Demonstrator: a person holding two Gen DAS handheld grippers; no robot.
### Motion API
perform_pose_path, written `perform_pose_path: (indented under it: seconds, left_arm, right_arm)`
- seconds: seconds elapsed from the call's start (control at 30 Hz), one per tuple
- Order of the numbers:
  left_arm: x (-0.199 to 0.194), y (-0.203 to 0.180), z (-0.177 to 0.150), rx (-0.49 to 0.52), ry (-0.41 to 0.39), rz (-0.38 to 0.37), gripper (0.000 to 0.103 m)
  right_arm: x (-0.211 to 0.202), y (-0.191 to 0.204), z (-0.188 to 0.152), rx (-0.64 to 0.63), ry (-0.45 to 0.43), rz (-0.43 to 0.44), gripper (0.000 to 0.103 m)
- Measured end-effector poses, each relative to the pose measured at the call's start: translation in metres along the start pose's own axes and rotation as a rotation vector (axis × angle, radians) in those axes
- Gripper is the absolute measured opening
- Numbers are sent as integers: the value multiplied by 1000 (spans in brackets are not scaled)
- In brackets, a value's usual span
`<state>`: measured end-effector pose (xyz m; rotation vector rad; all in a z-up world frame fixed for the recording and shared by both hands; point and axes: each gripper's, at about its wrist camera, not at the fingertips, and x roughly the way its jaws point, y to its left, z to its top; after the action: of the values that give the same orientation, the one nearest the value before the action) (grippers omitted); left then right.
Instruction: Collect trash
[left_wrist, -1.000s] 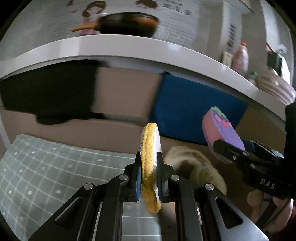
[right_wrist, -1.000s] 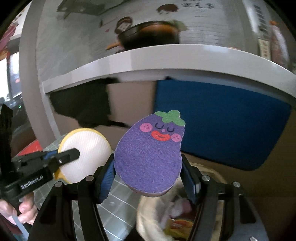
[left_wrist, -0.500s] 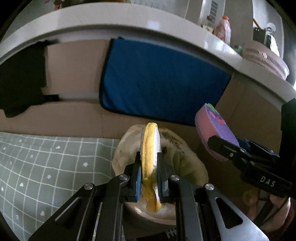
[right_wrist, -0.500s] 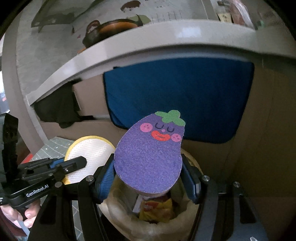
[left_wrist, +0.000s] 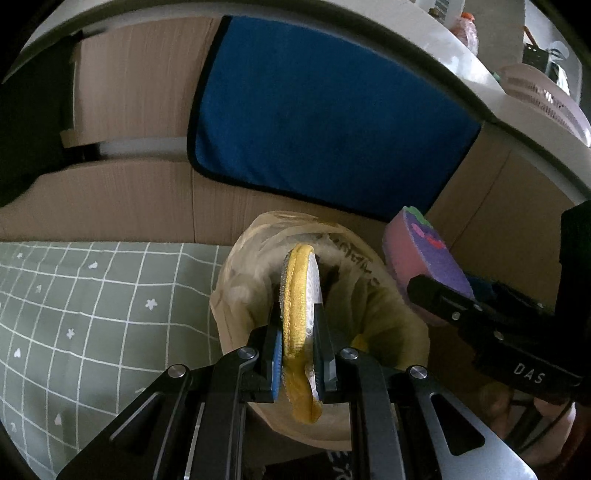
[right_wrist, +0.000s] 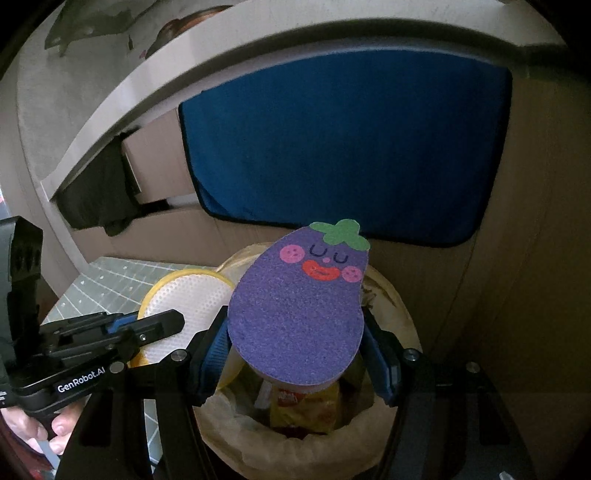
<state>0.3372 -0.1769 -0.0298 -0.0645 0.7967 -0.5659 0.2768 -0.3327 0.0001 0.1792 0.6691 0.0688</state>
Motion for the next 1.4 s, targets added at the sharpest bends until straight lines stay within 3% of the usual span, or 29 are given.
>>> perform_pose_path:
  seconds: [0.4,0.53,0.6,0.93,1.13,1.33,1.4]
  left_arm:
    - [18,21,6,-47,31,-98,17]
    - [16,33,8,-102,21,-136,38]
    - [13,38,10,-127,15,-134,39]
    - [-46,53,-11,-121,-35,9,39]
    - [-117,52,-48,-87,-100,117,39]
    - [-195,42,-97,-35,-175,247,39]
    - [-215,36,-117,-6,-197,287,39]
  right_arm:
    - [35,0,-7,13,76,-22,63]
    - [40,1,-10,11,82,-46,64]
    - [38,1,-11,13,70,-56,64]
    - [12,14,-8,31,10,-64,66]
    - [-34,62,-22,-40,-15,-30,66]
    - [-108,125,-59,-156,-116,-67,65]
    - [-133,145,-76,-172,-124,-41,65]
